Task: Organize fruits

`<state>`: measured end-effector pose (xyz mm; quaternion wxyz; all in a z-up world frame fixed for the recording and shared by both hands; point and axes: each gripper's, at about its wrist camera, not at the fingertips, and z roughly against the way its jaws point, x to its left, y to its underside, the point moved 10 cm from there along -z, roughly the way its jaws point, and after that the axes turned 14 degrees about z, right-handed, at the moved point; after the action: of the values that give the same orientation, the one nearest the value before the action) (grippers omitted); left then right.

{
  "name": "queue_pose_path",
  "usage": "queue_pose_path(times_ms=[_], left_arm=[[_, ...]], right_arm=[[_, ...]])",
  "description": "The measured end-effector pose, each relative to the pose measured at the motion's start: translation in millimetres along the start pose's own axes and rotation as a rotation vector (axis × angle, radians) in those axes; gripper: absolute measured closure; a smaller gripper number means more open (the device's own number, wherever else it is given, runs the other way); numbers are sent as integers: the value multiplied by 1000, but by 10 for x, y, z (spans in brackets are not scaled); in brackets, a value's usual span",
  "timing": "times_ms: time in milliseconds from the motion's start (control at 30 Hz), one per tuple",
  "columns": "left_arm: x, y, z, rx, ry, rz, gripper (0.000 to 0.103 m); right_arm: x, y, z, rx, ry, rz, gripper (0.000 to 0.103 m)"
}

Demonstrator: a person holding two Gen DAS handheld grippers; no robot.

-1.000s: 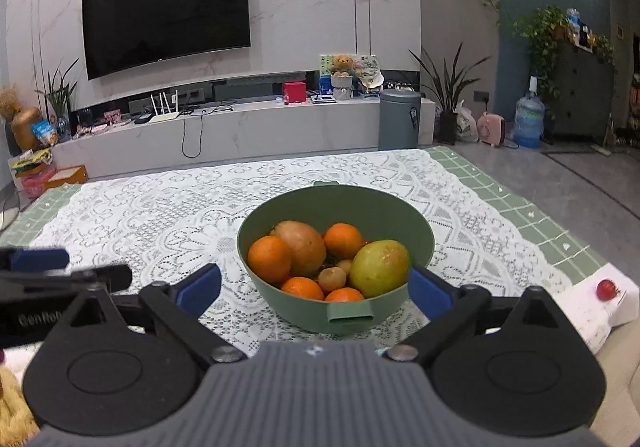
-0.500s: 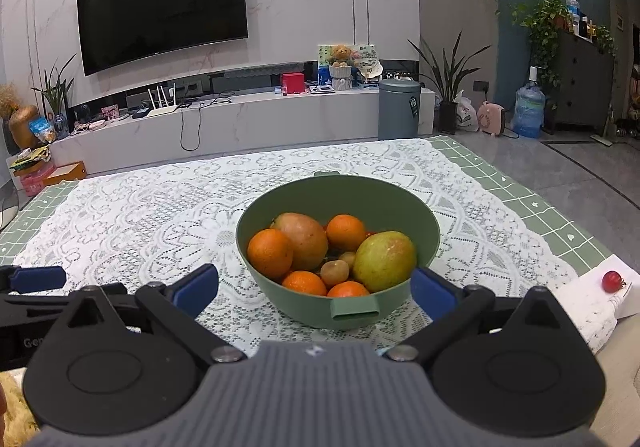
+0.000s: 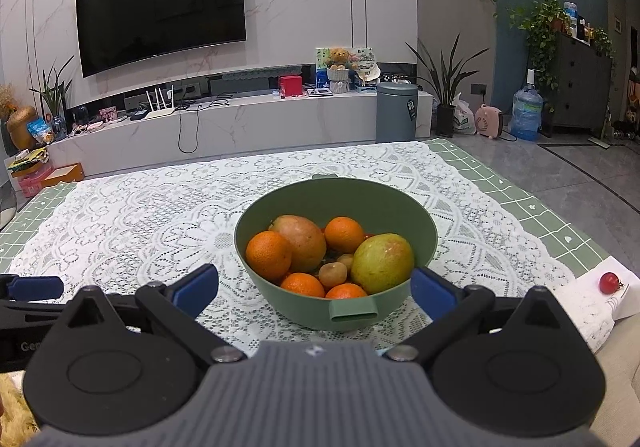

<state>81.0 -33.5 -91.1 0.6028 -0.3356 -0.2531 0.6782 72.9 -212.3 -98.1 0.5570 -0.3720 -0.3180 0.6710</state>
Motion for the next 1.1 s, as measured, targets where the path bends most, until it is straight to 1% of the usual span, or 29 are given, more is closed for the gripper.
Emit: queue_pose_path(times_ms=[1100], left_arm=[[21, 14, 10, 10, -2, 10, 19]], right_arm=[[1, 0, 2, 1, -1, -1, 4]])
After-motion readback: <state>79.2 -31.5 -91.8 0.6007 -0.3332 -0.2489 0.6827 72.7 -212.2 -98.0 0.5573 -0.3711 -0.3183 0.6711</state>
